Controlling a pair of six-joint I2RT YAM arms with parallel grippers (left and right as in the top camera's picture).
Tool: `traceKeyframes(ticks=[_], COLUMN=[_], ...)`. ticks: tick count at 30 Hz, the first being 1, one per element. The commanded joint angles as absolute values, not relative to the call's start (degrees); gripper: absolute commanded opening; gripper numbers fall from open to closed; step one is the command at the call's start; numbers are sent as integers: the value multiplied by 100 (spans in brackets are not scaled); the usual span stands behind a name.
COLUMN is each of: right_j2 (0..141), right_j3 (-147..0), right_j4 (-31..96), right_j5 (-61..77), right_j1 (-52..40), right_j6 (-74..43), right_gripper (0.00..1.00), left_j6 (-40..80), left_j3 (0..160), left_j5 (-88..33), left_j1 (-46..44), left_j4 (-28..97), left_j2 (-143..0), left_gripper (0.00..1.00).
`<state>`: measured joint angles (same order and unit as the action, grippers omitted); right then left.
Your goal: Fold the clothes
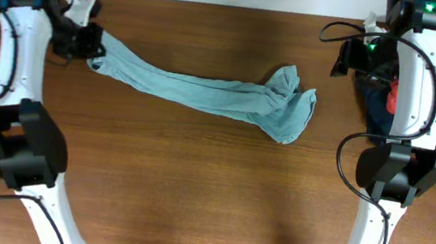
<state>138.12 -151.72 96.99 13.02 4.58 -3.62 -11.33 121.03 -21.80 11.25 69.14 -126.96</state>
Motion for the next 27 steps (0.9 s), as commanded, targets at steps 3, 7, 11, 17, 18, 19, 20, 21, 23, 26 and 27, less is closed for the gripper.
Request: traceKeyframes(ticks=[3,7,11,17,18,19,20,21,23,26,27], right_j2=[13600,13600,13600,13600,13600,13600,13600,13600,13600,13600,13600], right_j3=[-15268,-15268,-15268,-15268,-15268,-15268,-15268,-15268,-15268,-15268,-15268], right_j4=[9734,9734,9734,9734,9734,9734,9734,9734,9734,9734,9734], right_j5=[1356,1354,1347,1291,1291,1291,1291,1288,1280,1225,1225], right_j1=[451,451,454,458,458,458,458,458,464,528,554], right_j6=[-322,-322,-320,-193,-193,-193,-193,-193,-191,-193,-193], right_gripper=[65,65,65,65,65,65,65,65,65,65,65], left_j6=[-1076,-1079,-976,-974,-974,-974,-974,-972,-972,-969,-947], left_j3=[12169,12167,12167,12164,12164,12164,12164,12151,12149,12145,12145], left_j5=[-2311,-2300,-2071,-1964,-1962,-1959,-1953,-1944,-1946,-1949,-1949], left_j1=[320,-311,-875,-1490,-1562,-1638,-1697,-1761,-1865,-2012,-2056], left_j4=[6549,6228,6036,6042,6042,6042,6045,6045,6047,6066,6069], left_j2=[-12584,-12586,-12586,-12621,-12632,-12650,-12667,-12691,-12759,-12921,-12984], left_gripper=[1,1,0,1,0,1,0,0,0,0,0])
